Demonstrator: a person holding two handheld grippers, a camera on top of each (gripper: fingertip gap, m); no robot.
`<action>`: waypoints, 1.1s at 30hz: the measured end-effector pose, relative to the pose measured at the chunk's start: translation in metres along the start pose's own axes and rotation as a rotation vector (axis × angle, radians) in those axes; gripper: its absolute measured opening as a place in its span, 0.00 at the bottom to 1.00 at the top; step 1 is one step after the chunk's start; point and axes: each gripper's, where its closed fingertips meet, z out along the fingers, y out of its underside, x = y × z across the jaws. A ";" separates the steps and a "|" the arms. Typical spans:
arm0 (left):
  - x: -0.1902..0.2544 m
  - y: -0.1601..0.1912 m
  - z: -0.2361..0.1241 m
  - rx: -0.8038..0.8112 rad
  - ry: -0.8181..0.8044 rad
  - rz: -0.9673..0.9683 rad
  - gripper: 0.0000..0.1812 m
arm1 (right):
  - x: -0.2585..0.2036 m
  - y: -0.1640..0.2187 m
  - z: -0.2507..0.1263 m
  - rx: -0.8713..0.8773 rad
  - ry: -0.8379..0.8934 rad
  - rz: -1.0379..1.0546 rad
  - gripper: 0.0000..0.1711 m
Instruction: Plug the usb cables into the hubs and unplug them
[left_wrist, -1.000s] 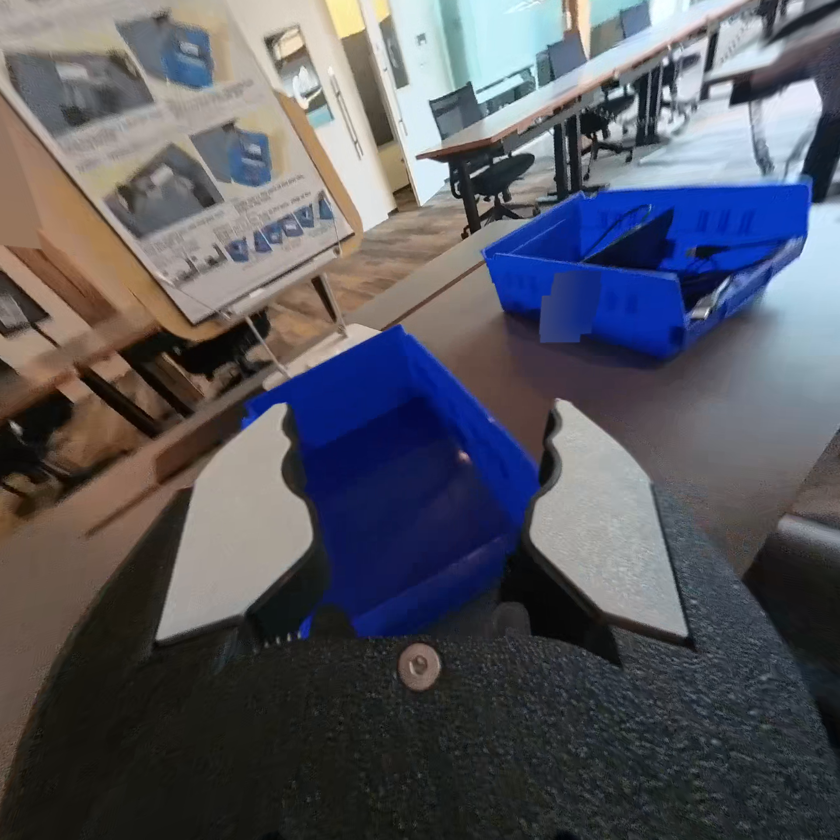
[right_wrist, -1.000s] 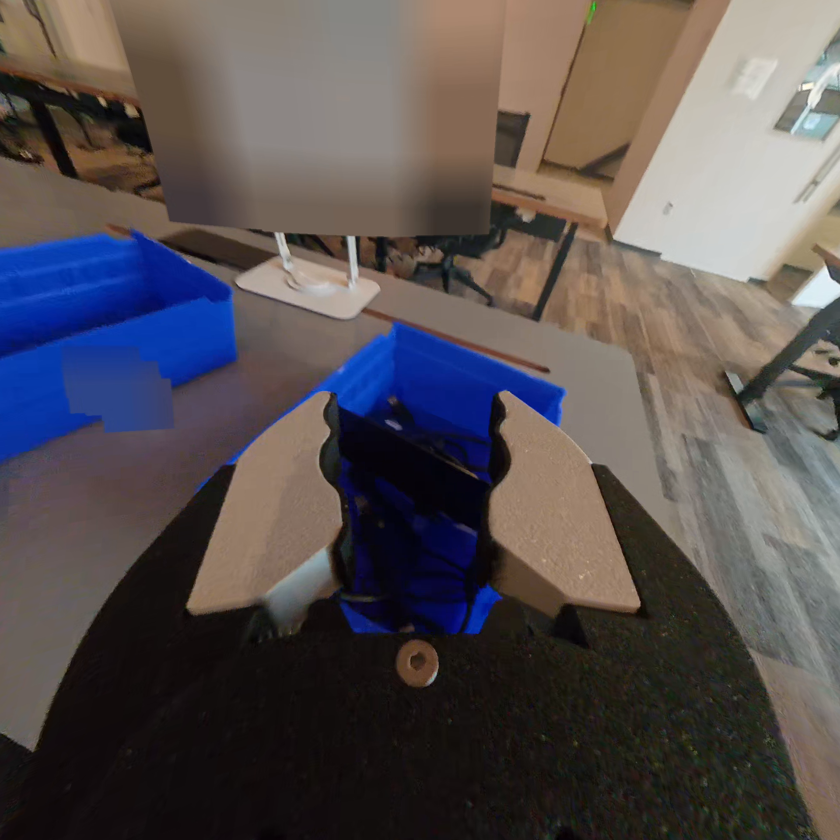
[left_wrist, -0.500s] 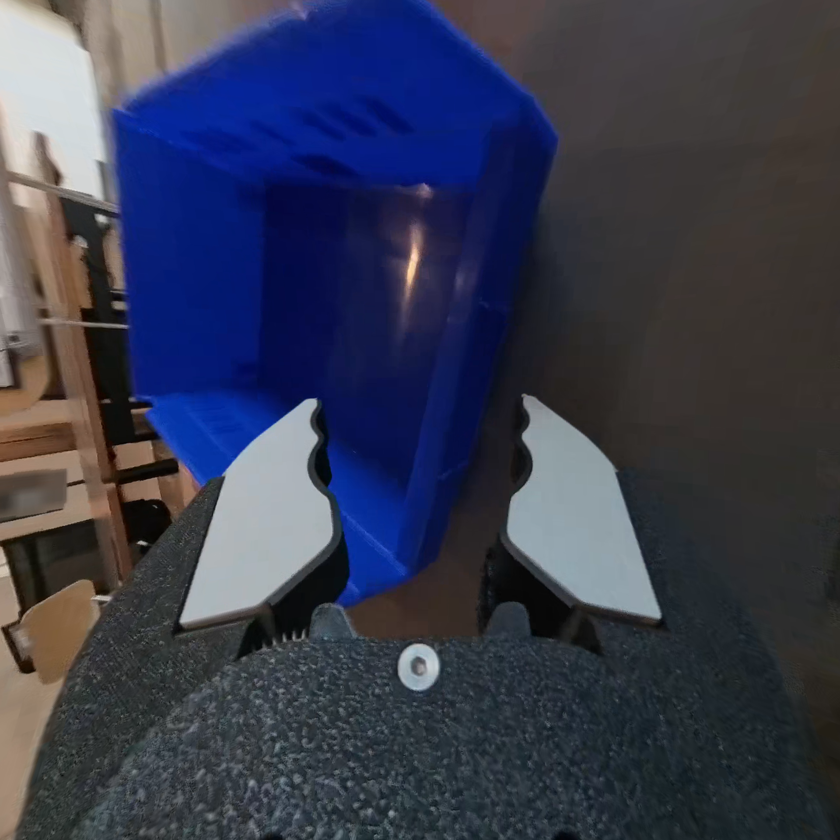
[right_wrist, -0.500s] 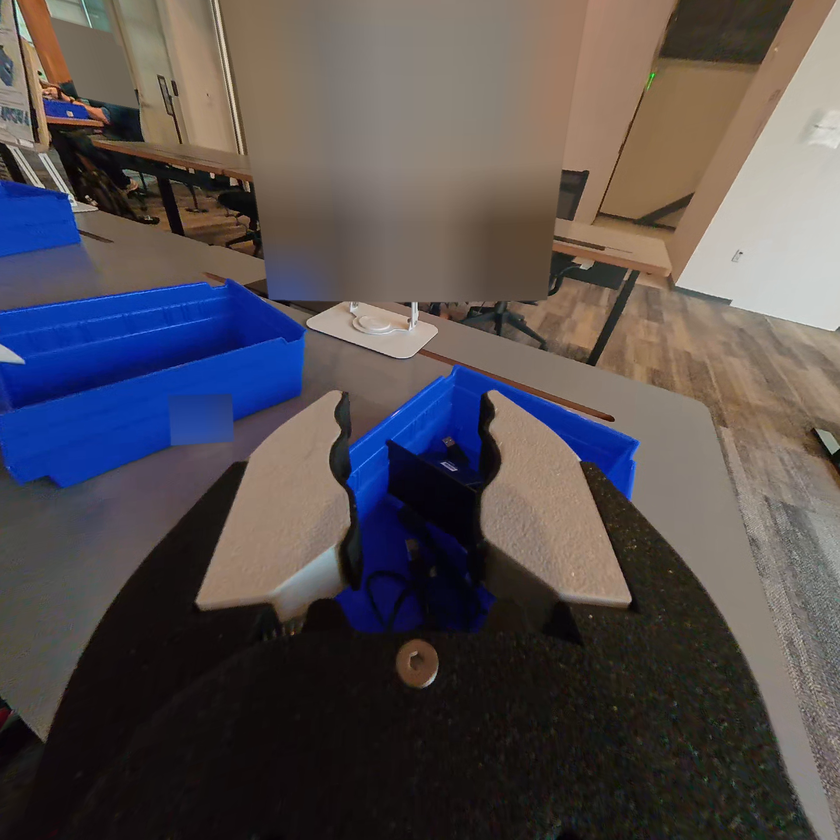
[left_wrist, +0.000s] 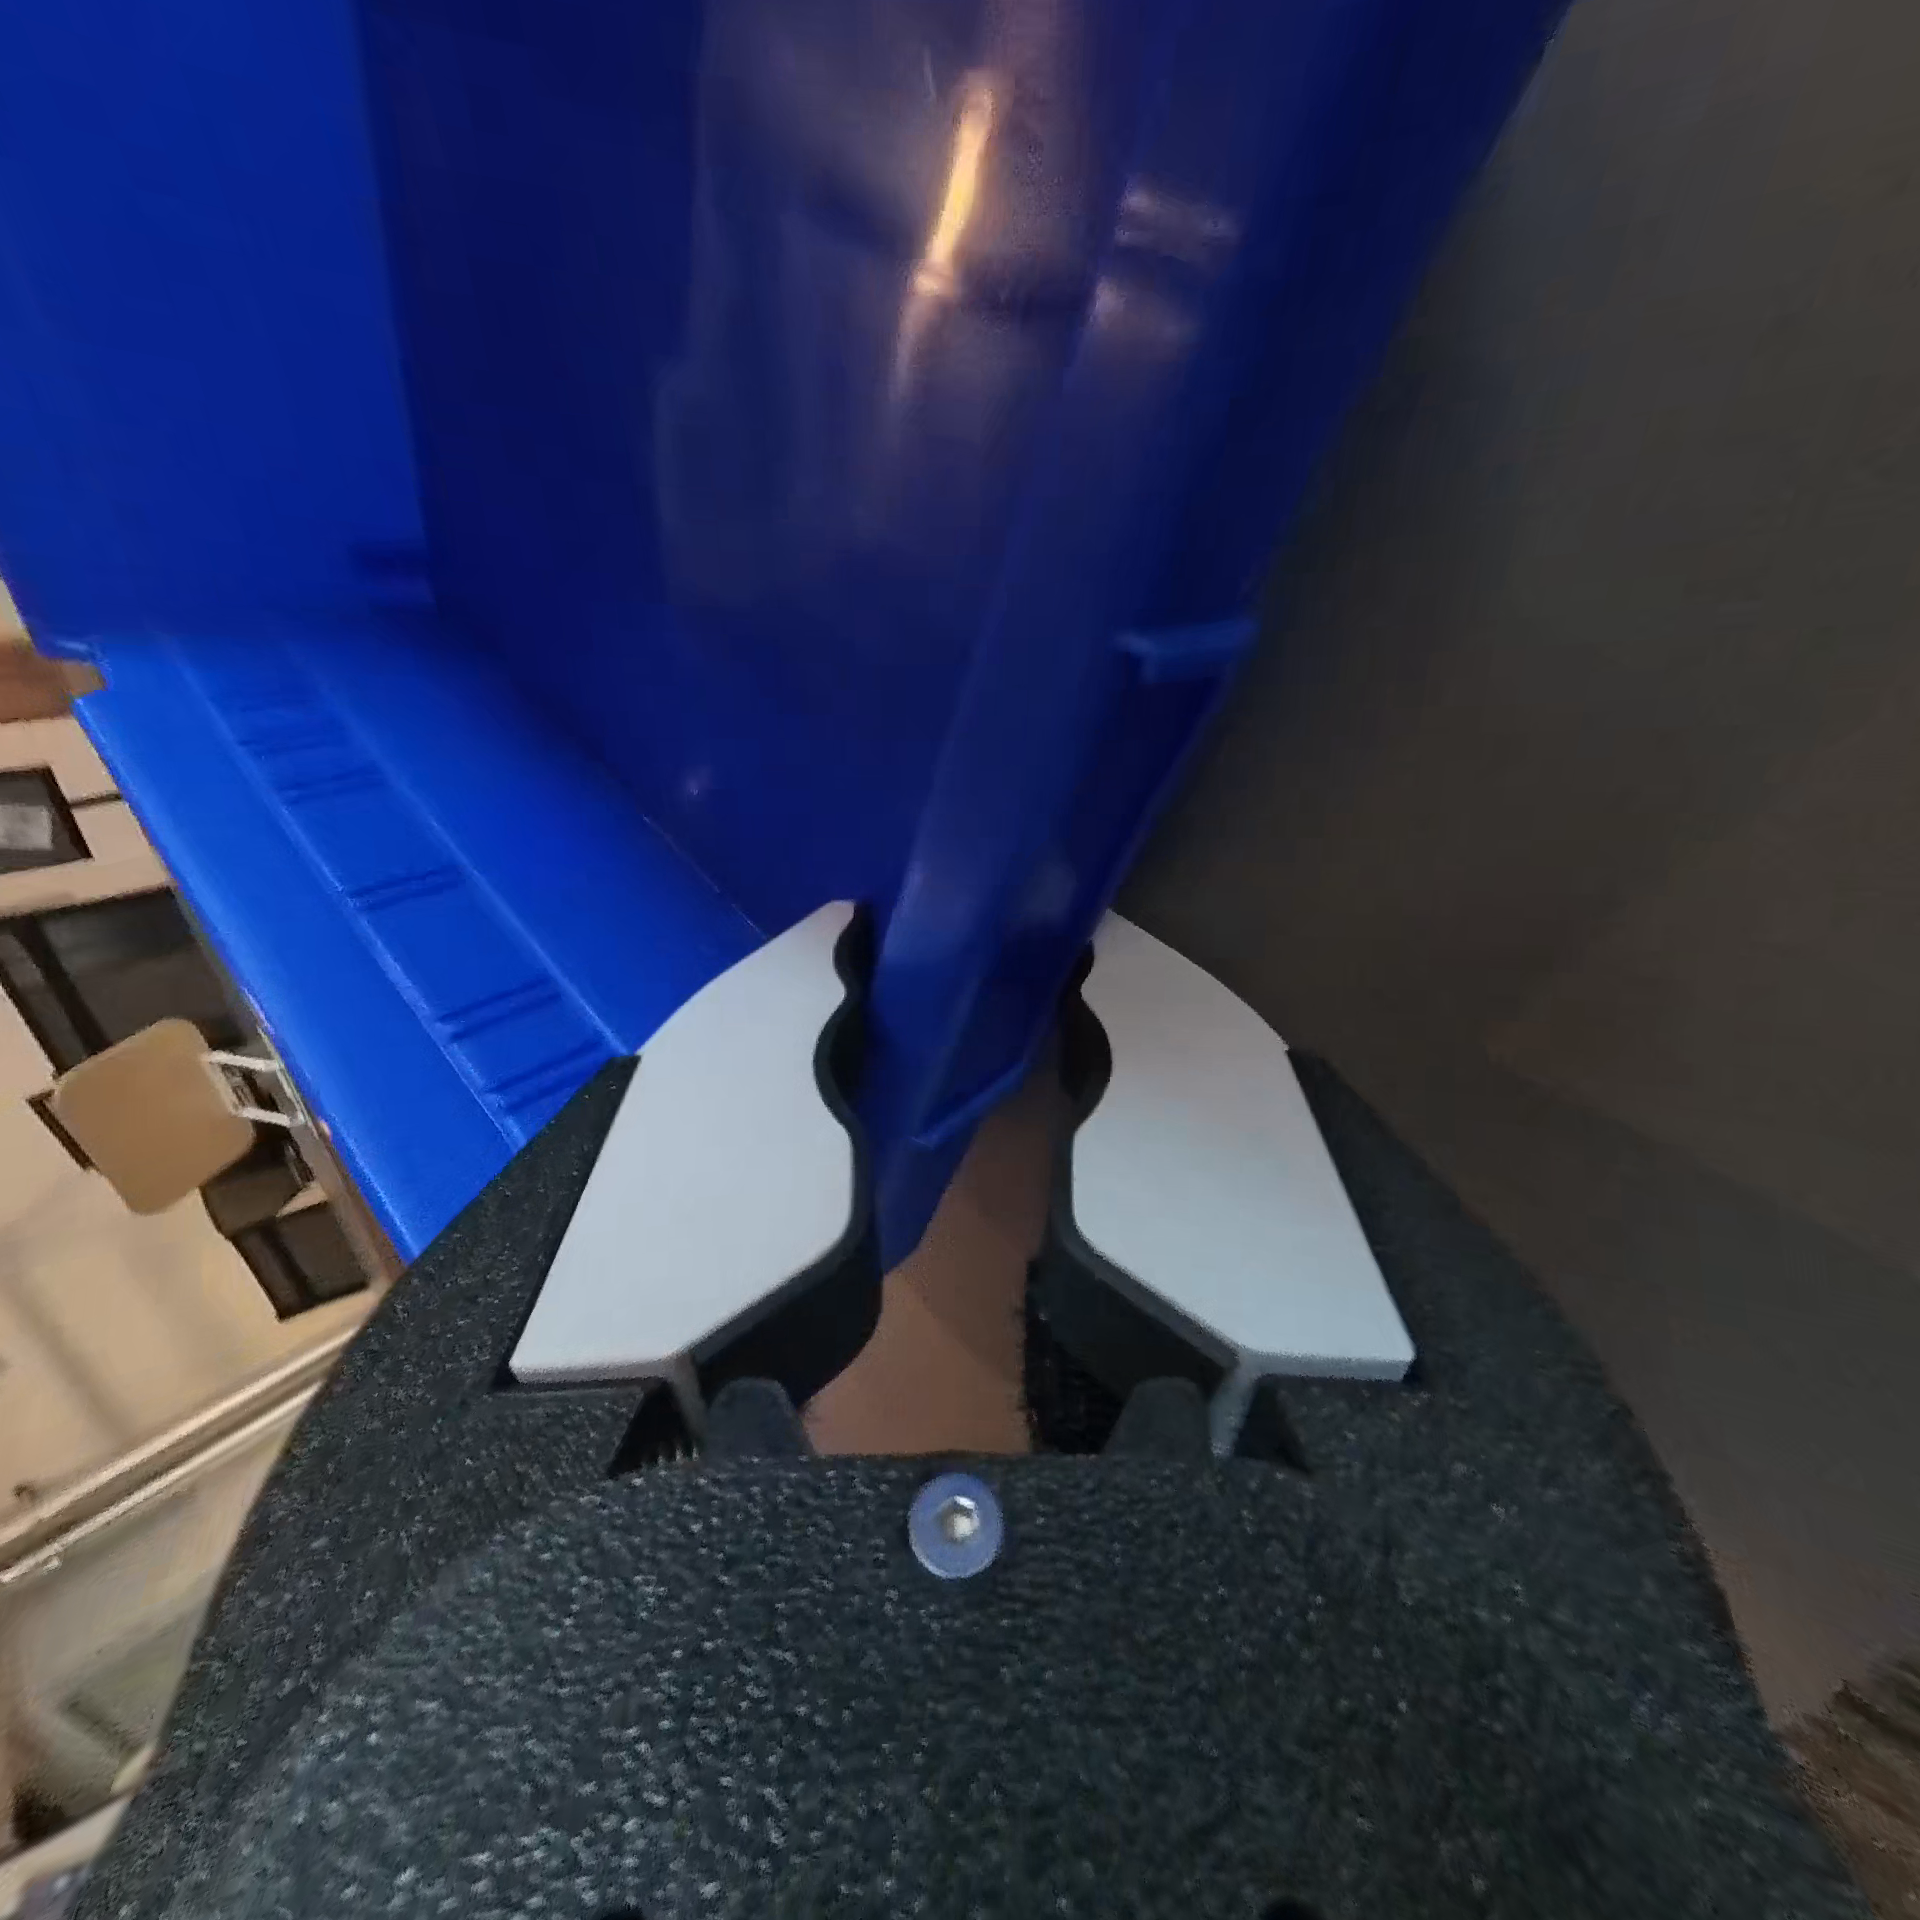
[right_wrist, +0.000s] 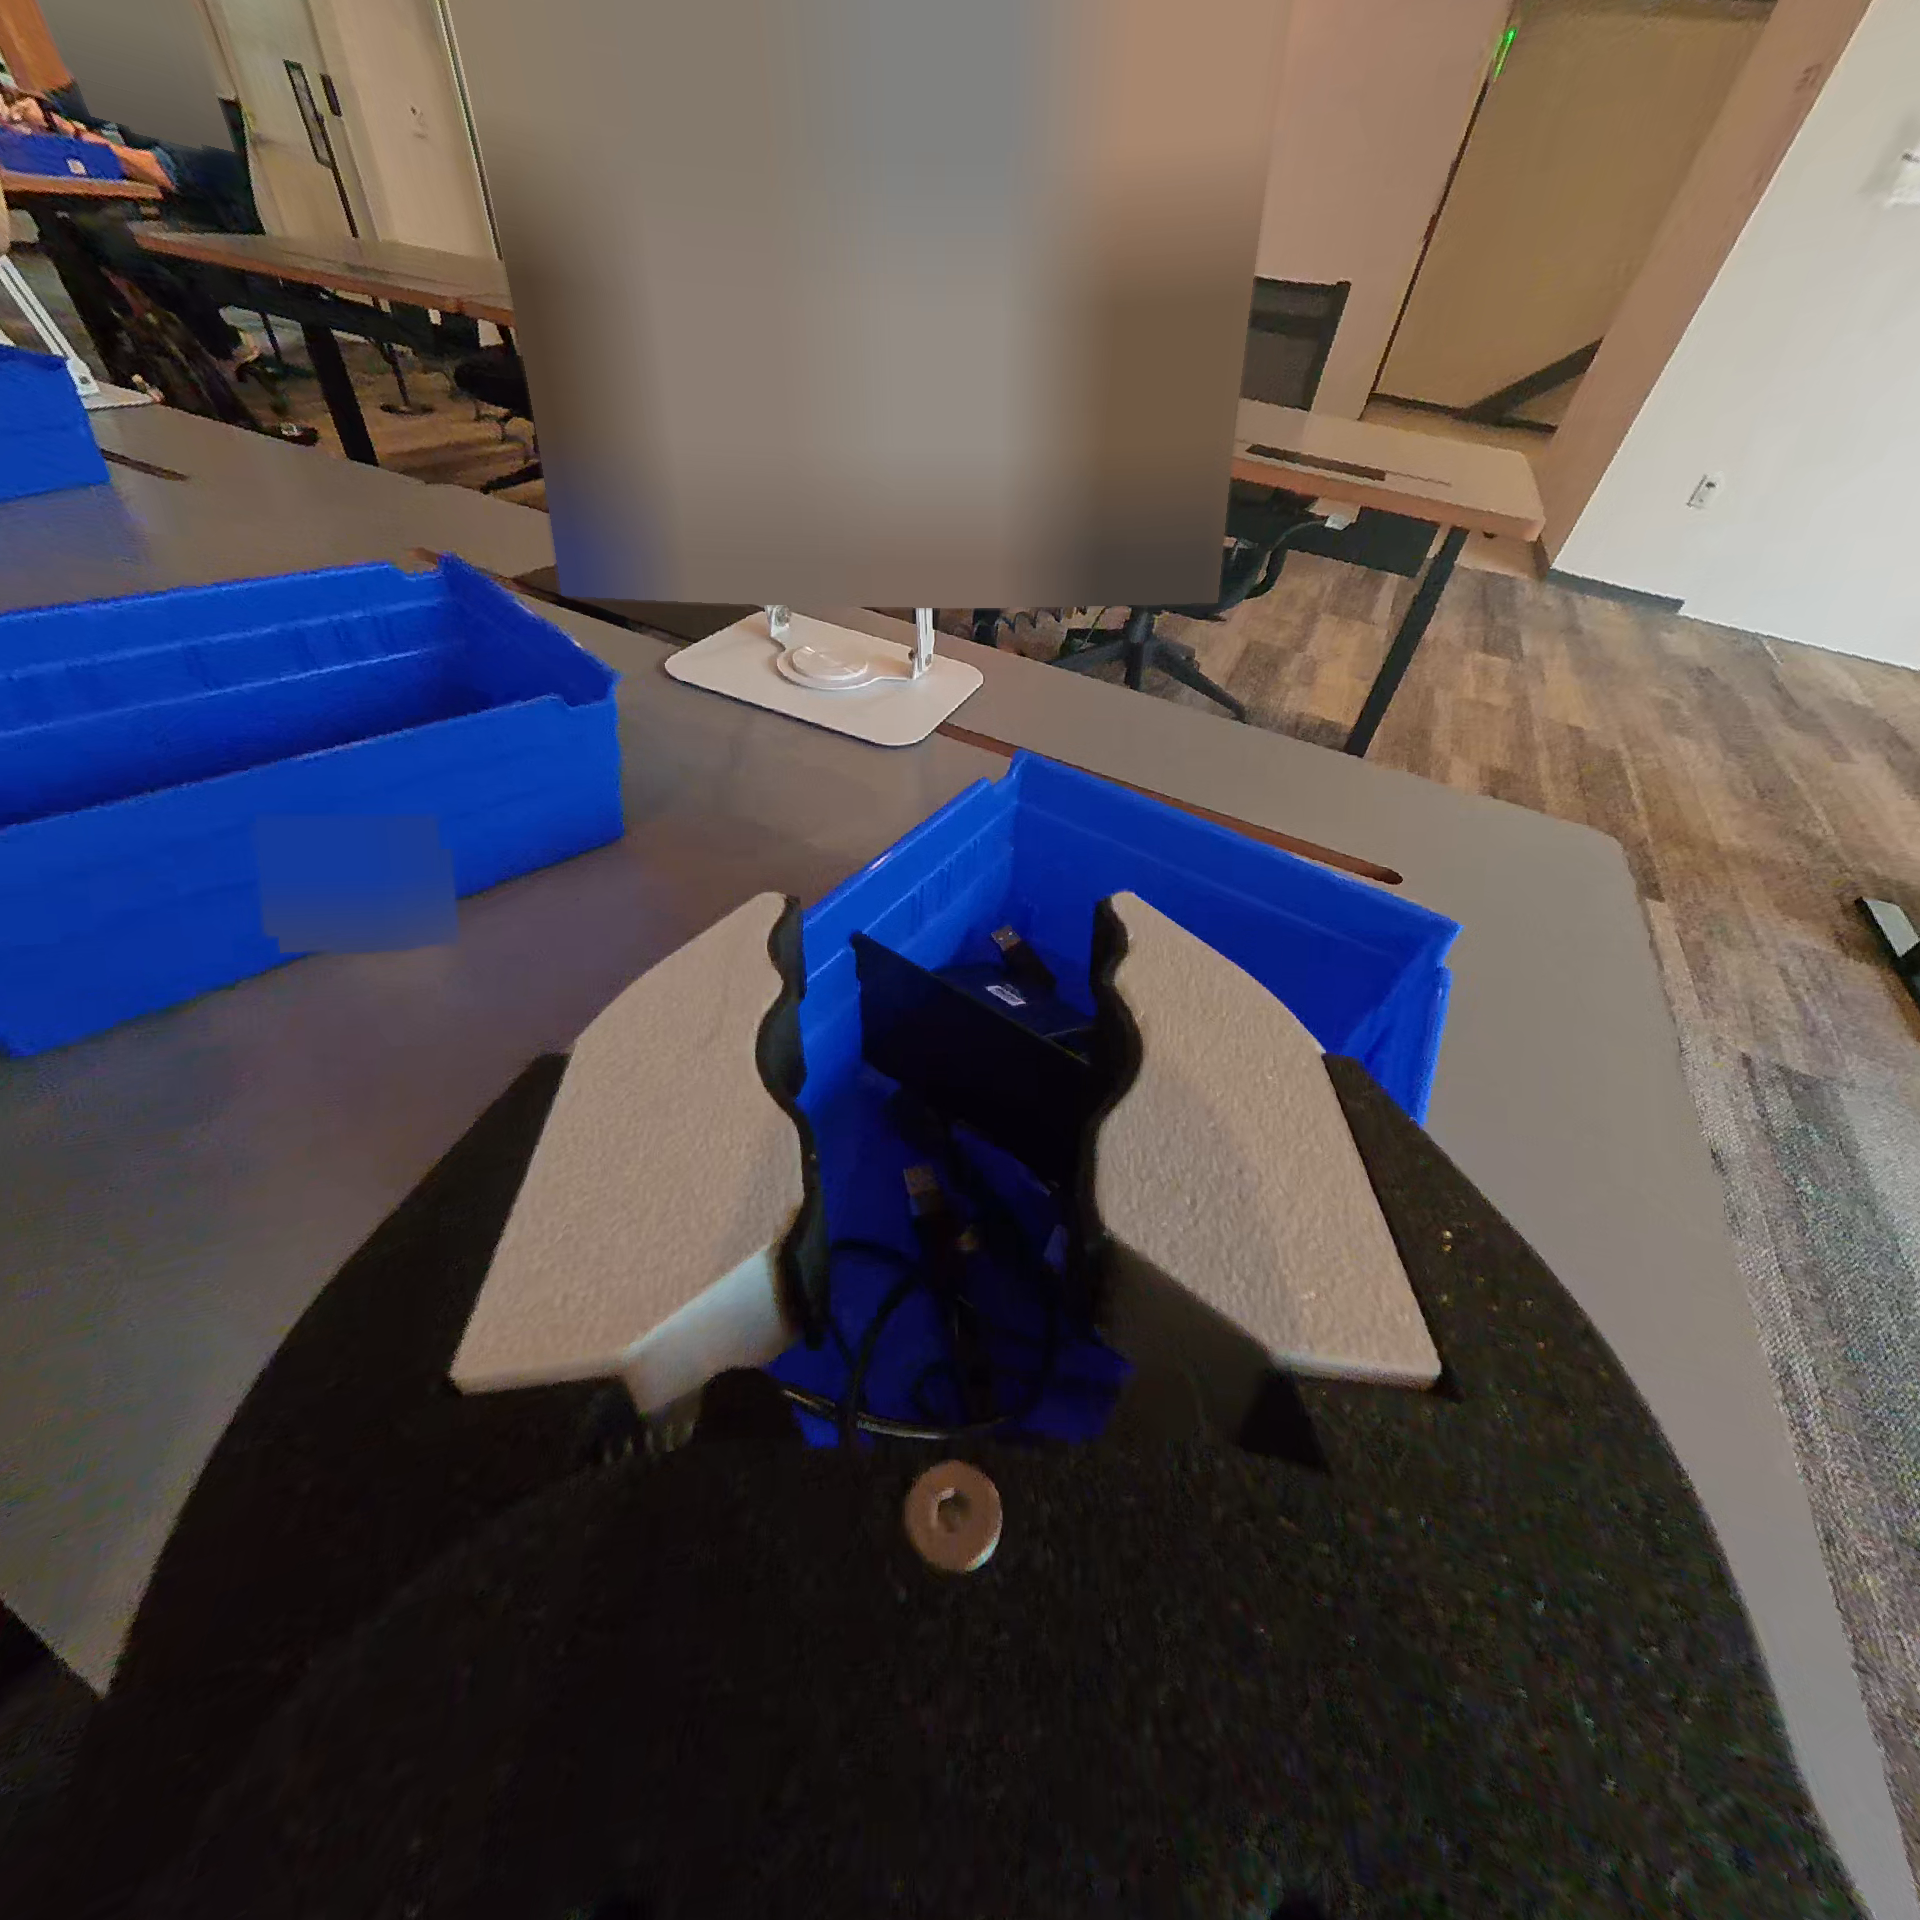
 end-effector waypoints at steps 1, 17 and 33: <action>0.001 0.002 -0.001 -0.005 0.000 -0.013 0.19 | -0.001 0.002 0.001 -0.008 -0.001 -0.004 0.31; 0.017 0.072 -0.021 -0.277 -0.001 -0.316 0.19 | -0.004 0.018 -0.001 -0.104 -0.002 -0.063 0.31; 0.014 0.132 -0.026 -0.109 -0.002 -0.287 0.19 | -0.008 0.054 0.004 -0.340 0.020 -0.170 0.31</action>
